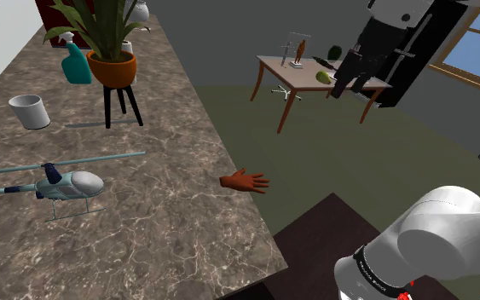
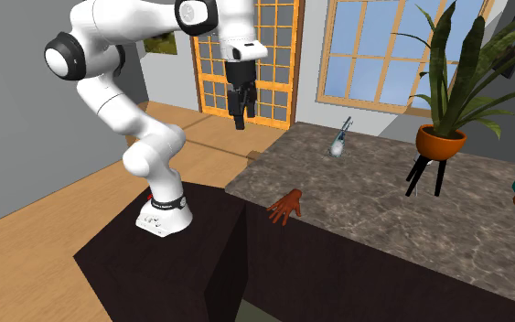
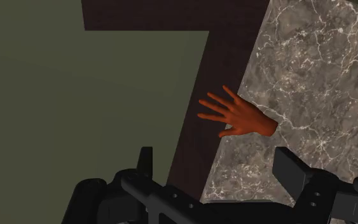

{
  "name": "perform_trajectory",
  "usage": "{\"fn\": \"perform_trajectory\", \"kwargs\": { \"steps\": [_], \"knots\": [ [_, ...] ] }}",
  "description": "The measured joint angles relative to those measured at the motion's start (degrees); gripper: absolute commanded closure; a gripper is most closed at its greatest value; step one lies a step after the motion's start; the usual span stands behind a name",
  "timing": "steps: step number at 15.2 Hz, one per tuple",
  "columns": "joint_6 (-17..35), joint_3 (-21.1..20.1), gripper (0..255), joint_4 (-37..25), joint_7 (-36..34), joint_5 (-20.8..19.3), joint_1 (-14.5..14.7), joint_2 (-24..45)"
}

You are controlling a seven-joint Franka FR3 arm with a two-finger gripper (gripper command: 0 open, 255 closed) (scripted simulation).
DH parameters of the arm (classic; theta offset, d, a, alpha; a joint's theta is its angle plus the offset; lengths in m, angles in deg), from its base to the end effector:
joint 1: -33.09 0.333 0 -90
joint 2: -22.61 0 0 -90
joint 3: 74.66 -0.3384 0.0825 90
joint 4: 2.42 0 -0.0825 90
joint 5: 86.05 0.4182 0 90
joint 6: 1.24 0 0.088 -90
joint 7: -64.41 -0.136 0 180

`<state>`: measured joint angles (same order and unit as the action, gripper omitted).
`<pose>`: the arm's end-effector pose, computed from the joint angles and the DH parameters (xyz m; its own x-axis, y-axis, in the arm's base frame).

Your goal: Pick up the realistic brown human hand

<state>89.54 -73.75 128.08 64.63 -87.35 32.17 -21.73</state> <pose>0.3326 -0.0153 0.6145 0.9965 -0.0241 0.0804 -0.0251 -0.9996 0.0118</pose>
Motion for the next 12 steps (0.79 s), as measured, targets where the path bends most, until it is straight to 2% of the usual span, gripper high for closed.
{"fn": "perform_trajectory", "kwargs": {
  "steps": [3,12],
  "knots": [
    [2.4,0.3,0,1.6,1.8,0.0,0.9,0.7],
    [20.6,2.3,0,11.1,15.4,0.4,7.2,8.4]
  ]
}}
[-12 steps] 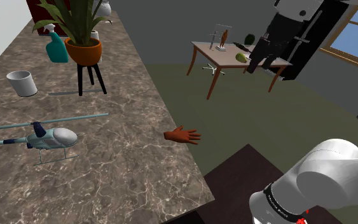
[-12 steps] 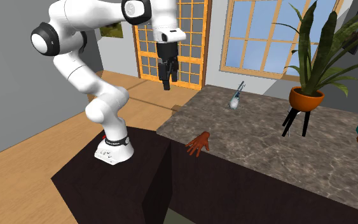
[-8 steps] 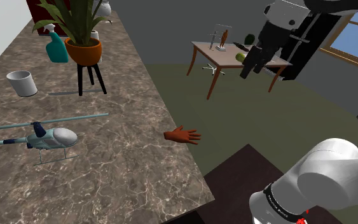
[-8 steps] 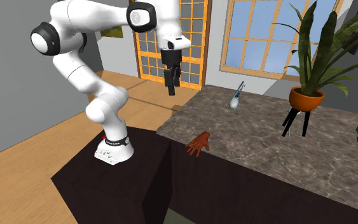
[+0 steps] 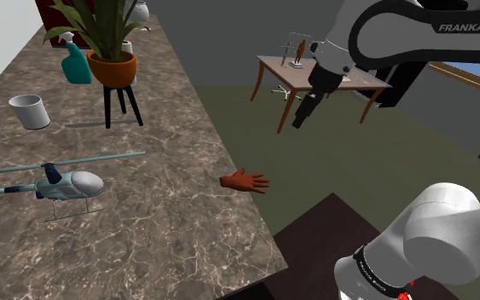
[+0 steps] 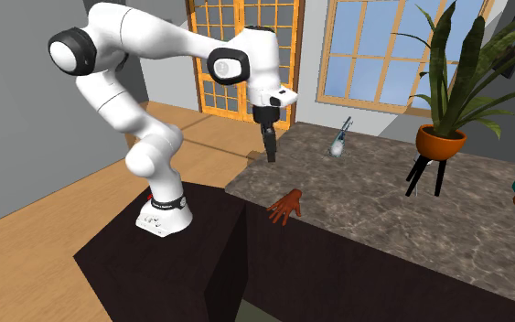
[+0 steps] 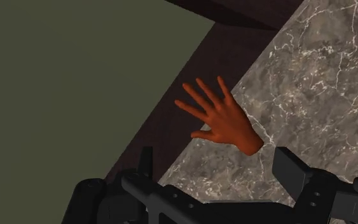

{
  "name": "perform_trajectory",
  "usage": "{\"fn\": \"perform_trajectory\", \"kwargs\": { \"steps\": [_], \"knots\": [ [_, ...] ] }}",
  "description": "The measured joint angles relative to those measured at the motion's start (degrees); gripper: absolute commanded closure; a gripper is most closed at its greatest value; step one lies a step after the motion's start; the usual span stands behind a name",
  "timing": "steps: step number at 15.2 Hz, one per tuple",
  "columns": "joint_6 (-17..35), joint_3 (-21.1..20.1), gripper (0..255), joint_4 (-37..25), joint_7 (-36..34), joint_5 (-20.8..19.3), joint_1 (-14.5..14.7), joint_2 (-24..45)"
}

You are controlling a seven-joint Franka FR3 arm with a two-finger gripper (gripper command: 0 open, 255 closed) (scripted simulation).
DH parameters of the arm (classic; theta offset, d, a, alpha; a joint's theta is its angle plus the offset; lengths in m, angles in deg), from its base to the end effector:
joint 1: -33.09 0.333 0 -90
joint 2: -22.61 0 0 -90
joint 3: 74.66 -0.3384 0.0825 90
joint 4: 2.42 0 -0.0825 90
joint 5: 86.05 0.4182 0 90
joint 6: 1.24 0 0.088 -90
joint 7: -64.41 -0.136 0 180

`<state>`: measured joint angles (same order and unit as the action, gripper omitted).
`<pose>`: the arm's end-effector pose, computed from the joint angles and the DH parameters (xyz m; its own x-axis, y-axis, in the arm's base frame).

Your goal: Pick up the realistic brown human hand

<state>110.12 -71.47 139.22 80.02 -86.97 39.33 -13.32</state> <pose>0.3939 0.0184 0.4945 0.9381 0.3321 0.0988 0.3328 -0.9429 0.0098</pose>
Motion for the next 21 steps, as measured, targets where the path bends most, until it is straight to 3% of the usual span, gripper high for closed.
{"fn": "perform_trajectory", "kwargs": {
  "steps": [12,21],
  "knots": [
    [24.1,1.9,0,5.1,20.1,3.2,9.3,18.2],
    [39.7,0.8,0,3.2,37.7,10.2,16.0,35.6]
  ]
}}
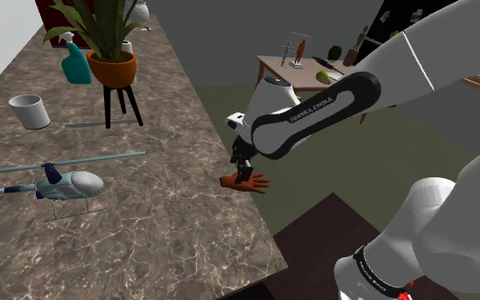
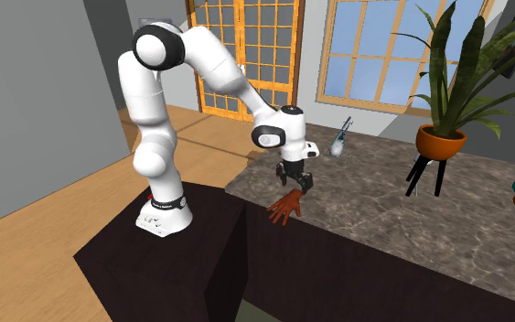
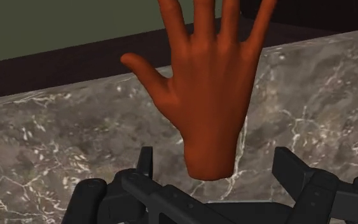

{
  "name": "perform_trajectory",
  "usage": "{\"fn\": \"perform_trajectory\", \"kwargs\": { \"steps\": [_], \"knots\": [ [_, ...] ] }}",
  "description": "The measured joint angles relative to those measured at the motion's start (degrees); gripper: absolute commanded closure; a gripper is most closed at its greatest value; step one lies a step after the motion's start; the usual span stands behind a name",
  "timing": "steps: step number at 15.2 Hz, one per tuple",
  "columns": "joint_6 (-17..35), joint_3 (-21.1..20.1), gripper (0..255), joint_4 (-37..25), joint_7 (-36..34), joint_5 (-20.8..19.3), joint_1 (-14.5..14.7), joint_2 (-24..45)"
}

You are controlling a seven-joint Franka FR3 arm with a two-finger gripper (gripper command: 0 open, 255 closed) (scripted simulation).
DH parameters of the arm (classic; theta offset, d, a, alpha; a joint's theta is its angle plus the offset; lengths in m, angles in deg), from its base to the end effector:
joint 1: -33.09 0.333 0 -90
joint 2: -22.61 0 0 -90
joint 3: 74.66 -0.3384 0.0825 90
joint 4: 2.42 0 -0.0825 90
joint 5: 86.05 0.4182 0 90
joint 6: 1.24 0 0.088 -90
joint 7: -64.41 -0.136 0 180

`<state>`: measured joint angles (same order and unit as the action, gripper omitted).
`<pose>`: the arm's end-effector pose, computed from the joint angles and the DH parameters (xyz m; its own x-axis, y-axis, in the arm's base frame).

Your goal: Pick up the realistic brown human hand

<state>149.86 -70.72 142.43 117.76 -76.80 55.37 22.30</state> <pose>0.4688 0.1535 0.2539 0.4346 0.8898 0.1393 0.8962 -0.4426 0.0304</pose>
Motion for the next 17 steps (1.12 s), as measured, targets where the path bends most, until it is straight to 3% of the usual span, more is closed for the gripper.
{"fn": "perform_trajectory", "kwargs": {
  "steps": [9,10,17],
  "knots": [
    [7.9,-1.3,0,0.1,6.6,4.7,0.2,7.9],
    [8.2,-1.3,255,0.0,6.7,4.9,0.2,8.3],
    [8.5,-1.5,255,-0.2,6.9,5.1,0.2,8.7]
  ]
}}
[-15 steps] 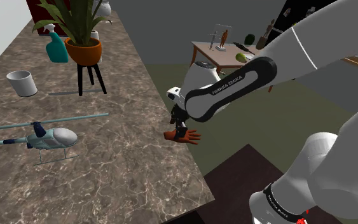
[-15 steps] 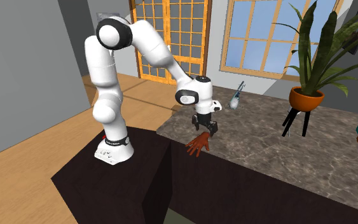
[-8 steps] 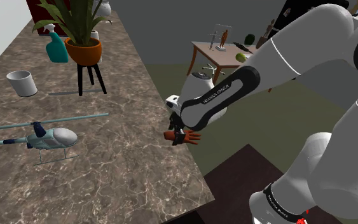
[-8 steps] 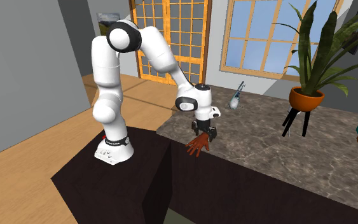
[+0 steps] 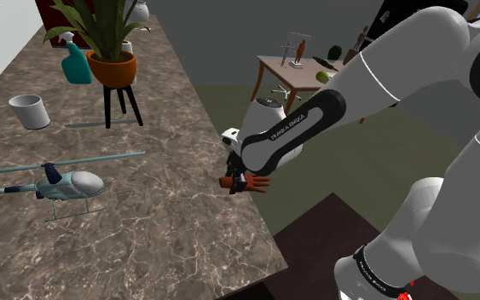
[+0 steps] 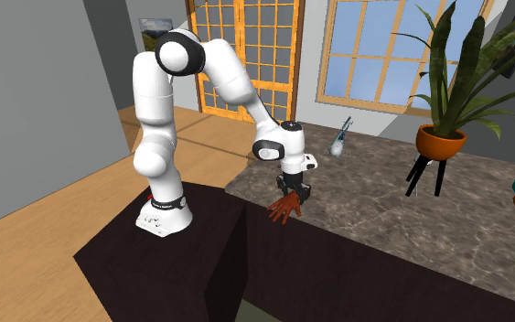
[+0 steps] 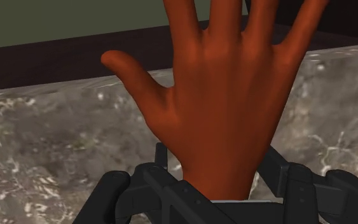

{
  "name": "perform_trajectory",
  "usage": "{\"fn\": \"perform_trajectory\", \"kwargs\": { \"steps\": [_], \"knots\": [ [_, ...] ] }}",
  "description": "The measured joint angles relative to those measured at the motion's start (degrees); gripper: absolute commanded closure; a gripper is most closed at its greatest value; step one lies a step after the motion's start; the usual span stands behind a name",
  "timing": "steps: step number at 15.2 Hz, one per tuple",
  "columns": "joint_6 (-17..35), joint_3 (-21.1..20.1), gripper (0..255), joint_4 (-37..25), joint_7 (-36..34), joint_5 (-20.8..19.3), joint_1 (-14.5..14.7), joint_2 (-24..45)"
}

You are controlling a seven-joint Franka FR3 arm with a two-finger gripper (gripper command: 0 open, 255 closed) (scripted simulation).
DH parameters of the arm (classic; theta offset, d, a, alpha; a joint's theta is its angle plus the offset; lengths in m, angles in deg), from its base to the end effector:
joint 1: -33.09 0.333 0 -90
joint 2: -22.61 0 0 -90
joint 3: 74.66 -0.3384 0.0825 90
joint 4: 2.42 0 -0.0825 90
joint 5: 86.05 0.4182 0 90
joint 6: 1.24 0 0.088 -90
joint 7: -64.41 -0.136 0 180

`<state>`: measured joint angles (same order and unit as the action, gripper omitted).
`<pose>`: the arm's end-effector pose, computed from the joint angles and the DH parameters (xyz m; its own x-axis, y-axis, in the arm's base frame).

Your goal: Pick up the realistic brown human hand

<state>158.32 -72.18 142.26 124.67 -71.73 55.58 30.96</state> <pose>0.4692 0.1610 0.1951 0.3816 0.9132 0.1428 0.9201 -0.3900 0.0360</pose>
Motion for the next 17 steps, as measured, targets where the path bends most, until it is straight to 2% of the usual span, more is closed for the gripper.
{"fn": "perform_trajectory", "kwargs": {
  "steps": [5,17],
  "knots": [
    [-1.0,0.3,255,0.1,-0.5,-0.6,0.1,-1.1],
    [-10.4,1.3,255,-0.9,-4.6,-5.2,0.1,-9.6]
  ]
}}
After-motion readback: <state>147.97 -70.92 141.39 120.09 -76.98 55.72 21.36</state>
